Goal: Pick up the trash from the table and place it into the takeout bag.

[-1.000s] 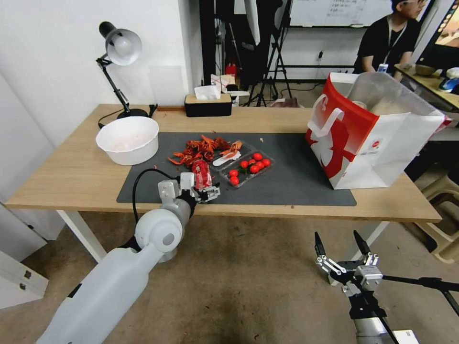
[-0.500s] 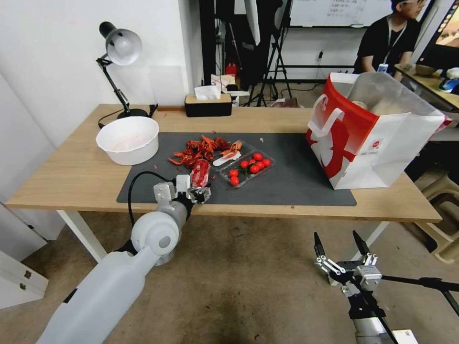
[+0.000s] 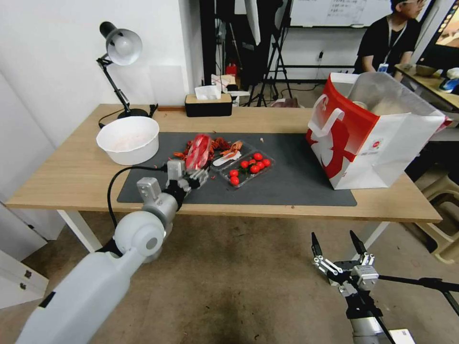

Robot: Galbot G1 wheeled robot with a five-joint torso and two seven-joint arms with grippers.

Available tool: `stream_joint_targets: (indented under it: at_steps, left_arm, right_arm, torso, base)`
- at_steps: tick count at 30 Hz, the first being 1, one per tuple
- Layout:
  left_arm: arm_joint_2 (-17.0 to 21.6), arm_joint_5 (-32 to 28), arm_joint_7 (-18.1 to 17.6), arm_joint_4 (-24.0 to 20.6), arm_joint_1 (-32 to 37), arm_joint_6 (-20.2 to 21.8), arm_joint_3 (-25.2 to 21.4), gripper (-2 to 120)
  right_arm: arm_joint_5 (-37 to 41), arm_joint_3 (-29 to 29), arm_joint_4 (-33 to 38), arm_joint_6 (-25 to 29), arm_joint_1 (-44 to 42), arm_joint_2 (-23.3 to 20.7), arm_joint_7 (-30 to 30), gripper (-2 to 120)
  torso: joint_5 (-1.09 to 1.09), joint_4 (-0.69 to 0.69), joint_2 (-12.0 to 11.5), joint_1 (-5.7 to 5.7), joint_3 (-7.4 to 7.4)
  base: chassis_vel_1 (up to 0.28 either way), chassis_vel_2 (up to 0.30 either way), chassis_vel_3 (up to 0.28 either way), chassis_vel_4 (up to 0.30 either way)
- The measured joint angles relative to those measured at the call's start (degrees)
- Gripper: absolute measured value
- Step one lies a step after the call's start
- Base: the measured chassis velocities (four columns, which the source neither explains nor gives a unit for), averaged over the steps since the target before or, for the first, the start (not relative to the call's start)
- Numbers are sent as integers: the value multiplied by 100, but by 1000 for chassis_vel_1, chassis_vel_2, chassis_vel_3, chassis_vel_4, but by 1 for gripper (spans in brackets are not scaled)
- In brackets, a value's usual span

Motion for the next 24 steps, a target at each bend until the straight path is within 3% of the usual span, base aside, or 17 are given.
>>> stream_joint_targets:
  at_steps: [3,6,14,21,24]
  left_arm:
    - [-99,-106,587,542,-740,-459,410,51]
    - [-236,-205,735,920,-1337,-625,753,51]
    - [-797,-530,842,1949,-2853,-681,1671,51]
    - [-1647,-830,774,2805,-4316,-620,2938,51]
    - [-1691,-840,774,2862,-4381,-623,2995,51]
  right_arm:
    - [-3,0,-2,-17,5,18,0,100]
    - [-5,6,-15,-24,7,21,-1,100]
    - [12,57,-59,-31,9,23,4,100]
    - [36,79,-146,-5,52,57,6,100]
    - [36,79,-151,-2,55,60,6,100]
  torso:
    - [0,-1,0,0,0]
    - [1,-1,0,0,0]
    - [1,1,-1,0,1]
    - [3,-2,-1,0,0]
    - [2,-2,-1,1,1]
  base:
    - [0,0,0,0]
    - [0,0,0,0]
    - [0,0,0,0]
    - [0,0,0,0]
    - [0,0,0,0]
